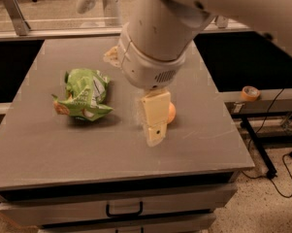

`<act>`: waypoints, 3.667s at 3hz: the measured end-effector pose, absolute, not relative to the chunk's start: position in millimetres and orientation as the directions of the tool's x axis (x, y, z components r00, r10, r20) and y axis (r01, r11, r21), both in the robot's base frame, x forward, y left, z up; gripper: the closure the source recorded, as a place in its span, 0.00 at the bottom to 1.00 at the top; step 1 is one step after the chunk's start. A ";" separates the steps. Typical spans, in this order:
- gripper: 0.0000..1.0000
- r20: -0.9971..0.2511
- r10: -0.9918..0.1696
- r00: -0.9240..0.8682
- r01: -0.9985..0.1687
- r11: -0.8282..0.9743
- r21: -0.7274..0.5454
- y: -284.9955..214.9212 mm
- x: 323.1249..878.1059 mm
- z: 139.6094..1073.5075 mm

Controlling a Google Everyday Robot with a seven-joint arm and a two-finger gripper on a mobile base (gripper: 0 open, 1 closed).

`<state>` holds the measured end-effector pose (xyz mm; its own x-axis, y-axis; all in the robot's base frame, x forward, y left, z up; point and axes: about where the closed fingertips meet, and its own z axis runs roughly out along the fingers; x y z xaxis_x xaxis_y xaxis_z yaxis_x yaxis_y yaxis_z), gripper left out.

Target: Pick green rice chip bag

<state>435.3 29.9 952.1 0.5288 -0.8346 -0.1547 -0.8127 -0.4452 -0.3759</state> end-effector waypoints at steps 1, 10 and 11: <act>0.00 -0.146 -0.824 0.548 -0.792 -0.455 -0.406 35.3 434.6 958.7; 1.00 -0.123 -0.518 0.846 -0.477 -0.635 -0.608 195.4 554.0 948.7; 1.00 -0.146 -0.546 0.825 -0.490 -0.561 -0.667 168.3 543.9 995.0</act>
Offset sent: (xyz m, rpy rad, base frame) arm 0.0713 0.0756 0.0296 0.0462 -0.2344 0.2490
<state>543.9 168.3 995.0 0.8247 -0.5463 -0.1465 -0.4903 -0.5615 -0.6665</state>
